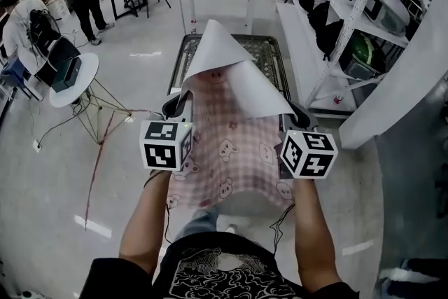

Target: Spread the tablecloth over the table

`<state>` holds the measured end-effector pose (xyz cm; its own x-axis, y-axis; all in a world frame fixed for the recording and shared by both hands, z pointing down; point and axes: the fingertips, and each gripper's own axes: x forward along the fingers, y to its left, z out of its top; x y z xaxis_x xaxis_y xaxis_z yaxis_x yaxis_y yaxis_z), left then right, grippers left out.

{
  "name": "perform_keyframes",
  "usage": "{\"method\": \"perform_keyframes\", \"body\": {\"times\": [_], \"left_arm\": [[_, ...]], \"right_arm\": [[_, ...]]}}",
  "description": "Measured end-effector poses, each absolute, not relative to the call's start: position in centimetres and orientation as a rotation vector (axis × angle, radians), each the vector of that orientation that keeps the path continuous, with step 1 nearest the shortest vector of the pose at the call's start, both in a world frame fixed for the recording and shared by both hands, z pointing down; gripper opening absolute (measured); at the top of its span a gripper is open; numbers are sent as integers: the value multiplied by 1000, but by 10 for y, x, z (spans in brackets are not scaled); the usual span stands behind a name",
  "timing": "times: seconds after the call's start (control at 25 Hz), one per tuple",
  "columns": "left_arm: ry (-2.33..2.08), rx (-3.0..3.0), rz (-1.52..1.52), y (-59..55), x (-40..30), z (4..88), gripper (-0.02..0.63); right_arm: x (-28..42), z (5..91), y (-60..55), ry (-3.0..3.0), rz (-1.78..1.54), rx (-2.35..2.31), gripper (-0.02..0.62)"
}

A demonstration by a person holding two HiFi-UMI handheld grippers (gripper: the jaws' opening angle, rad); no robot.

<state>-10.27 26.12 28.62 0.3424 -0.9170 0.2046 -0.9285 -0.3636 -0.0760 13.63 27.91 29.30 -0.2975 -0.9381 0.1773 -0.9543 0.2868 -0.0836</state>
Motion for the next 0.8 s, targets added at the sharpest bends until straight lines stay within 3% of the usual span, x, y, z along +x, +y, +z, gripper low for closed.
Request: {"method": "perform_keyframes", "body": {"times": [0.8], "left_arm": [[-1643,2513,355,46,-142,310,9]], "right_arm": [[121,305,72,-2356,335,1794,6]]}}
